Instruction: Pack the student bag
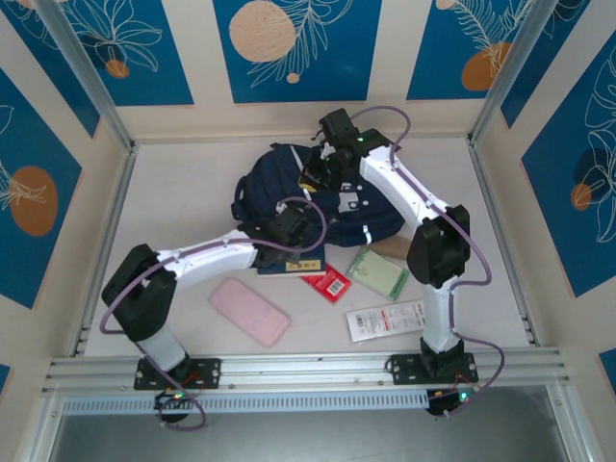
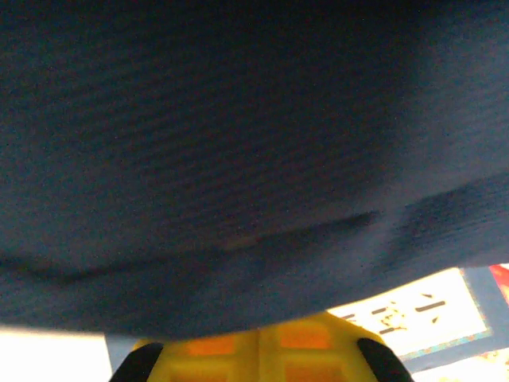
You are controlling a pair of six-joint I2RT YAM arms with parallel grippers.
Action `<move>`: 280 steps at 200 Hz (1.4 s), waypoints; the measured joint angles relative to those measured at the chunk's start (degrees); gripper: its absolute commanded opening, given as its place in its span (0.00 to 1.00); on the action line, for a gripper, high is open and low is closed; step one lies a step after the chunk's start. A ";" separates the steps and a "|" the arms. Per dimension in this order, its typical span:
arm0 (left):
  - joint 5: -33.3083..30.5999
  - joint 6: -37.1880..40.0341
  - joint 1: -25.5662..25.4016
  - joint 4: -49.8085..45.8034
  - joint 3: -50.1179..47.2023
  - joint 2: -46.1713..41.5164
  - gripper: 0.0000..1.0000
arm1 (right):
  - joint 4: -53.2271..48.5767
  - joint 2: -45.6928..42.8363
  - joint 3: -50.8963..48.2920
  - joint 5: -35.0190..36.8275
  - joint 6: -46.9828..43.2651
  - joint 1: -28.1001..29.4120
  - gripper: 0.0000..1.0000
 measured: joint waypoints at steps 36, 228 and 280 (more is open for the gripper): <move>0.11 -1.29 2.16 -1.11 -3.17 -4.57 0.00 | -2.01 0.33 0.22 2.05 -2.78 0.00 0.00; 16.41 0.00 5.92 -3.63 0.13 -16.44 0.00 | 15.61 -40.26 -47.06 6.51 26.38 0.50 0.95; 18.95 -1.40 5.31 -3.91 0.13 -16.57 0.00 | 32.92 -39.10 -64.74 2.16 40.70 -0.02 0.90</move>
